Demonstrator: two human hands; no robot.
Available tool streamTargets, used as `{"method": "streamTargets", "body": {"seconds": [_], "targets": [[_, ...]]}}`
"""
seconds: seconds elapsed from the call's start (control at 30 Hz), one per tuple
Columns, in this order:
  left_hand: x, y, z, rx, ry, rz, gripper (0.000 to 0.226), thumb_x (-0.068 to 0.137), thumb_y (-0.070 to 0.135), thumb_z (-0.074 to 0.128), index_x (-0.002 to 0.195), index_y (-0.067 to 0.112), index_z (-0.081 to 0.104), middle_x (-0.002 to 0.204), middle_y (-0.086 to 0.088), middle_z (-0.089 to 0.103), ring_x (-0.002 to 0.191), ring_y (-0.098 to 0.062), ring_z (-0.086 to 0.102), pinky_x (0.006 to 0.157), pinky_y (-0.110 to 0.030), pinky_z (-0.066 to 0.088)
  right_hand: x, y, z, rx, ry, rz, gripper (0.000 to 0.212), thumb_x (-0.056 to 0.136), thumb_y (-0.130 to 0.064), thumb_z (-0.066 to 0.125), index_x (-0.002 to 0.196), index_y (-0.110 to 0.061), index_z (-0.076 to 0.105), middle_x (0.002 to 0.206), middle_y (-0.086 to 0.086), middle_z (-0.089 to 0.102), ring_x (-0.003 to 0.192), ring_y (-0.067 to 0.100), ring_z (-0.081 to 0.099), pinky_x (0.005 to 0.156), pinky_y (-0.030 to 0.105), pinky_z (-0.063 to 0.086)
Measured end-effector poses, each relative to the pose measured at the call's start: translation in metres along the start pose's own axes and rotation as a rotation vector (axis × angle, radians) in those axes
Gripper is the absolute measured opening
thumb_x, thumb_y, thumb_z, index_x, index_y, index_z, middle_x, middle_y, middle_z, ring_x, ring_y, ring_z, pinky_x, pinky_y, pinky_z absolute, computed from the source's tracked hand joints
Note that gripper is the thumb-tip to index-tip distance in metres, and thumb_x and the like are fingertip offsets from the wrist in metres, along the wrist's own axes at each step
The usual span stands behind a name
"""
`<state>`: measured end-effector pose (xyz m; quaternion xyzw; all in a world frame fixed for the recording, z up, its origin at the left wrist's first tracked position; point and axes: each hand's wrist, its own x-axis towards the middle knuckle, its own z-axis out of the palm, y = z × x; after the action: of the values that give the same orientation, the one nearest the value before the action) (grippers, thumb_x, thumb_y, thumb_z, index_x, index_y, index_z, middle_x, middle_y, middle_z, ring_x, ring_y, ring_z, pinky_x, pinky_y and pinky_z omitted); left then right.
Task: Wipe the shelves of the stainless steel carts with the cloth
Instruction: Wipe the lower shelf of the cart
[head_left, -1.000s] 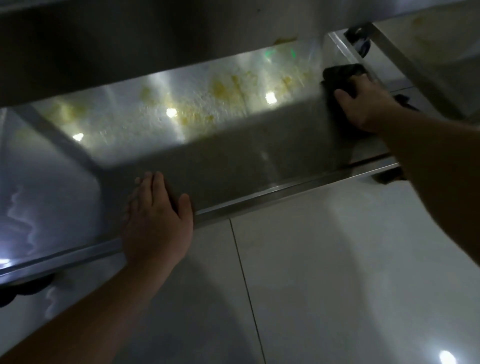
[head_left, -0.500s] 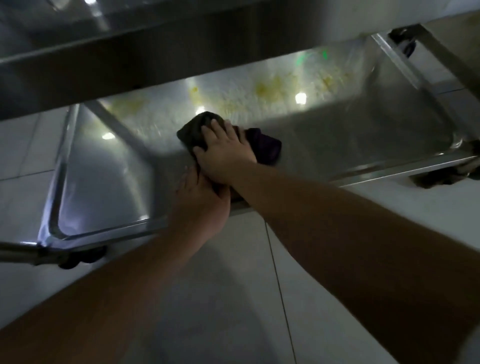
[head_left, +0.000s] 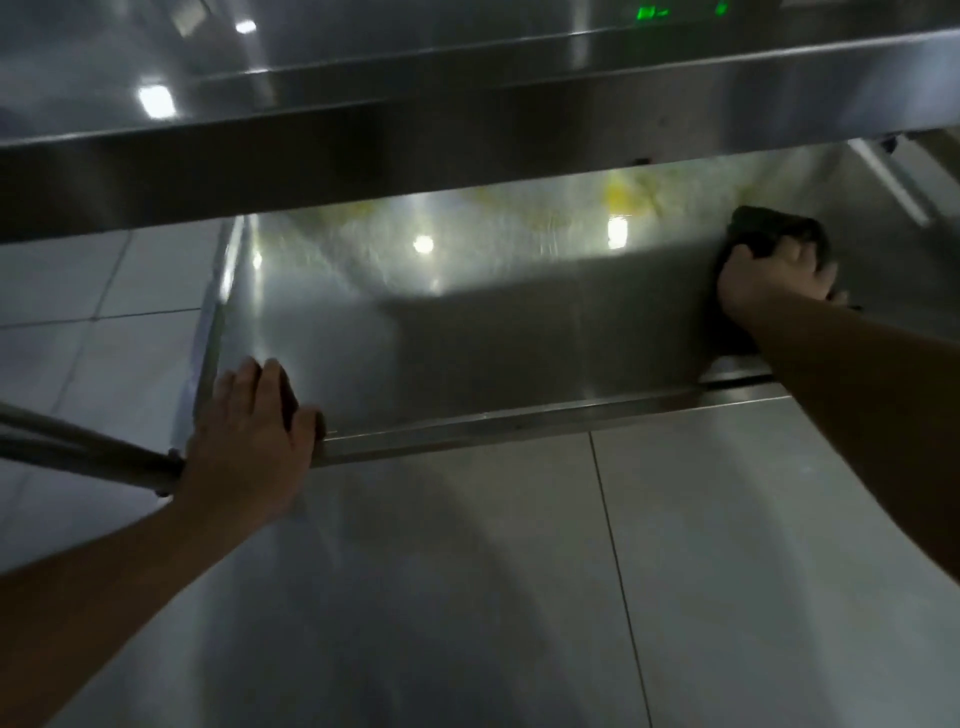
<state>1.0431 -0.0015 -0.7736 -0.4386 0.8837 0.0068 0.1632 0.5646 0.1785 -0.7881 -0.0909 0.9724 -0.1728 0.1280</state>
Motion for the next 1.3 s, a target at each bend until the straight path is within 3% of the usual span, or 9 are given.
{"method": "streamTargets", "body": {"seconds": [0.17,0.37,0.57,0.67,0.8,0.9,1.0,1.13,1.3], "targets": [[0.007,0.005,0.012,-0.208,0.114,-0.156,0.068,0.108,0.038,0.017,0.157,-0.006,0.034,0.165,-0.03,0.031,0.154,-0.049,0.024,0.125,-0.06,0.021,-0.073,-0.093,0.062,0.006,-0.015,-0.082,0.071,0.105,-0.052,0.029,0.166,-0.017,0.019,0.175,0.007,0.01,0.16,0.035,0.0,0.125,0.058,-0.006],[0.009,-0.001,0.024,-0.338,0.145,-0.156,0.075,0.104,0.051,0.019,0.167,0.009,0.018,0.176,-0.015,0.012,0.163,-0.035,0.008,0.13,-0.055,0.011,-0.198,-0.224,0.141,-0.104,-0.394,-0.76,0.075,0.105,-0.055,0.029,0.168,-0.021,0.007,0.176,0.002,-0.005,0.16,0.028,-0.014,0.124,0.055,-0.013],[0.007,-0.001,0.024,-0.246,0.183,-0.144,0.08,0.102,0.053,0.011,0.167,0.007,0.021,0.173,-0.02,0.02,0.162,-0.035,0.013,0.131,-0.053,0.015,-0.19,-0.207,0.133,-0.199,-0.357,-1.093,0.077,0.101,-0.068,0.034,0.166,-0.029,0.019,0.175,-0.004,0.012,0.161,0.02,0.003,0.128,0.05,-0.002],[0.006,-0.002,0.025,-0.26,0.2,-0.149,0.079,0.102,0.053,0.014,0.166,0.006,0.024,0.172,-0.021,0.023,0.161,-0.037,0.016,0.13,-0.054,0.016,-0.138,-0.148,0.1,-0.177,-0.248,-1.004,0.073,0.097,-0.07,0.037,0.16,-0.035,0.03,0.171,-0.005,0.025,0.158,0.02,0.021,0.128,0.049,0.014],[0.005,-0.002,0.026,-0.255,0.205,-0.135,0.08,0.102,0.054,0.013,0.164,0.006,0.025,0.171,-0.022,0.025,0.16,-0.04,0.018,0.129,-0.056,0.018,-0.043,-0.034,0.032,-0.15,-0.087,-0.606,0.08,0.087,-0.079,0.036,0.153,-0.032,0.035,0.158,0.008,0.045,0.141,0.037,0.046,0.116,0.057,0.038],[0.004,0.0,0.027,-0.256,0.232,-0.138,0.078,0.103,0.051,0.016,0.163,0.003,0.029,0.169,-0.024,0.028,0.159,-0.043,0.021,0.128,-0.059,0.02,0.007,0.056,-0.007,-0.129,0.036,-0.182,0.094,0.082,-0.085,0.026,0.155,-0.026,0.031,0.157,0.017,0.041,0.145,0.044,0.038,0.117,0.066,0.03],[0.004,0.002,0.026,-0.247,0.236,-0.143,0.076,0.103,0.048,0.018,0.162,0.002,0.03,0.169,-0.025,0.029,0.158,-0.044,0.022,0.128,-0.059,0.02,0.012,0.079,-0.009,-0.111,0.091,0.022,0.098,0.086,-0.078,0.021,0.16,-0.014,0.023,0.167,0.015,0.027,0.155,0.042,0.019,0.122,0.068,0.015],[0.005,0.003,0.02,-0.245,0.235,-0.121,0.075,0.102,0.045,0.018,0.159,-0.002,0.033,0.165,-0.029,0.033,0.154,-0.048,0.026,0.127,-0.059,0.02,-0.033,0.036,0.008,-0.142,0.029,-0.064,0.083,0.099,-0.065,0.028,0.164,-0.013,0.018,0.173,0.01,0.016,0.159,0.037,0.007,0.124,0.065,0.007],[0.007,0.001,0.018,-0.236,0.203,-0.109,0.076,0.099,0.046,0.013,0.148,-0.006,0.04,0.153,-0.034,0.041,0.143,-0.053,0.036,0.119,-0.063,0.03,-0.14,-0.02,0.04,-0.22,-0.084,-0.595,0.07,0.104,-0.06,0.035,0.161,-0.022,0.028,0.172,0.002,0.022,0.16,0.028,0.011,0.127,0.059,0.01]]}}
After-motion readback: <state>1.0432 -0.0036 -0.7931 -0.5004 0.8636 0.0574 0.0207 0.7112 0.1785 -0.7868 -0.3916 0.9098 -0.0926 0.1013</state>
